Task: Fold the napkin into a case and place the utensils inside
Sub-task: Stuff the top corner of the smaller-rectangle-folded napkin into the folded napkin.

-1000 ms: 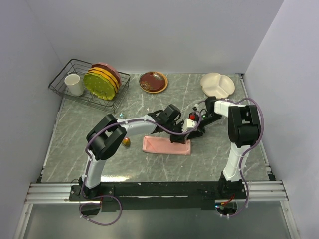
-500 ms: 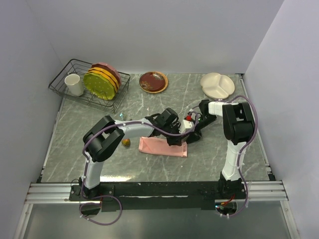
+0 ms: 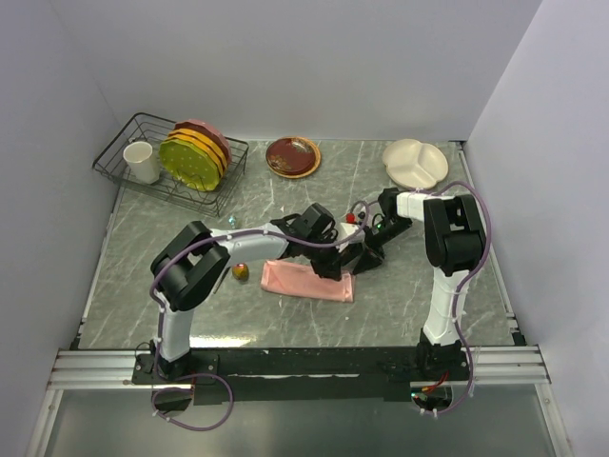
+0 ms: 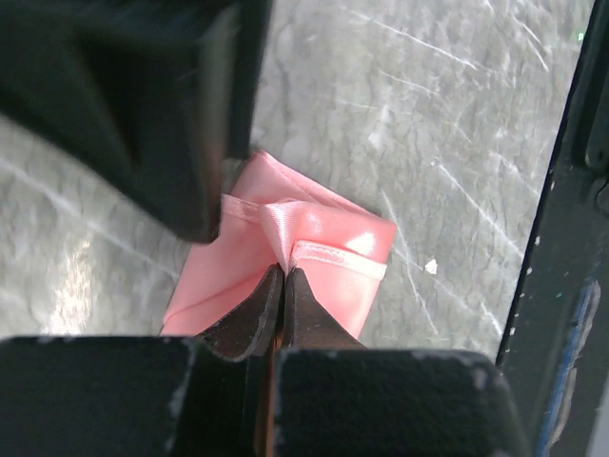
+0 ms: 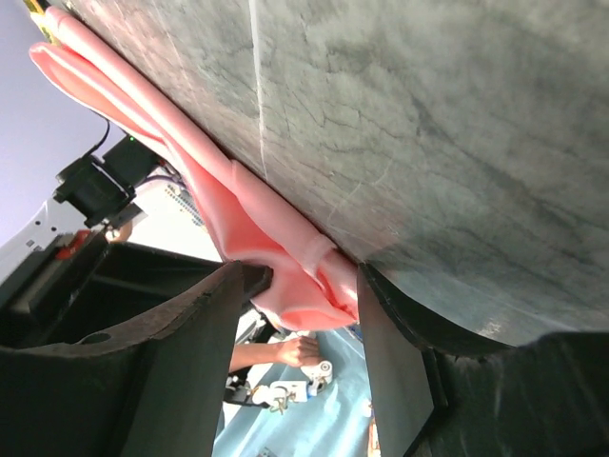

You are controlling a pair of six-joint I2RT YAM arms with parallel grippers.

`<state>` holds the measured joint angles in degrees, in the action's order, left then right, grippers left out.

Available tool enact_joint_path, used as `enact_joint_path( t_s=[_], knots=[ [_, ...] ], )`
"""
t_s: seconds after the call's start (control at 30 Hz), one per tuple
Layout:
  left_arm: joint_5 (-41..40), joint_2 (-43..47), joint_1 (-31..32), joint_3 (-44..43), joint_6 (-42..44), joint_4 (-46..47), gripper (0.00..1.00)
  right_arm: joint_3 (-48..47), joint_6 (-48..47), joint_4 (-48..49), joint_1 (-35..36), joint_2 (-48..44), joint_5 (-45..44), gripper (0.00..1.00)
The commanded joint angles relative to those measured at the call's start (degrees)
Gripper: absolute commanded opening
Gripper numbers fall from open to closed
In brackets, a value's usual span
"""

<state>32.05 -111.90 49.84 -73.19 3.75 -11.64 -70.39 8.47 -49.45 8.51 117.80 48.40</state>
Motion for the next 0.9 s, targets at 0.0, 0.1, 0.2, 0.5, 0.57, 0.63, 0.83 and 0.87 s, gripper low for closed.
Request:
enact_joint_path(
  t_s=[0.0,0.1,0.2,0.5,0.57,0.63,0.83,0.87],
  knots=[
    [1.17,2.12,-0.89,3.21,-6.99,0.47,0.01,0.17,0.14,4.1,0.54,0.68,-8.41,0.6],
    [-0.32,2.03,-0.89,5.33,-10.68,2.41,0.01,-0.88,-0.12,4.63,0.71,0.5,-8.15,0.59],
    [-1.11,1.24,-0.98,5.95,-12.45,4.16,0.01,-1.94,-0.91,4.89,0.63,-1.95,-6.04,0.56],
    [-2.87,-7.54,-2.12,-3.68,-13.07,6.72,0.01,-1.68,0.14,5.59,-3.32,-10.75,-3.58,0.39],
    [-2.96,-10.26,-2.3,-7.22,-11.31,5.58,0.01,-3.42,0.41,5.42,-5.51,-10.4,-3.14,0.39],
    [-3.14,-11.84,-2.65,-11.09,-9.3,4.88,0.01,-4.84,0.23,4.89,-7.01,-9.7,-3.84,0.39],
    [-5.33,-6.52,-2.65,-9.35,-4.81,7.15,0.01,-6.87,0.49,4.01,-9.74,-8.46,-3.32,0.32],
    [-5.6,-5.45,-2.13,-6.73,-4.37,9.16,0.01,-5.39,1.1,4.62,-9.74,-9.07,-2.88,0.31]
  ],
)
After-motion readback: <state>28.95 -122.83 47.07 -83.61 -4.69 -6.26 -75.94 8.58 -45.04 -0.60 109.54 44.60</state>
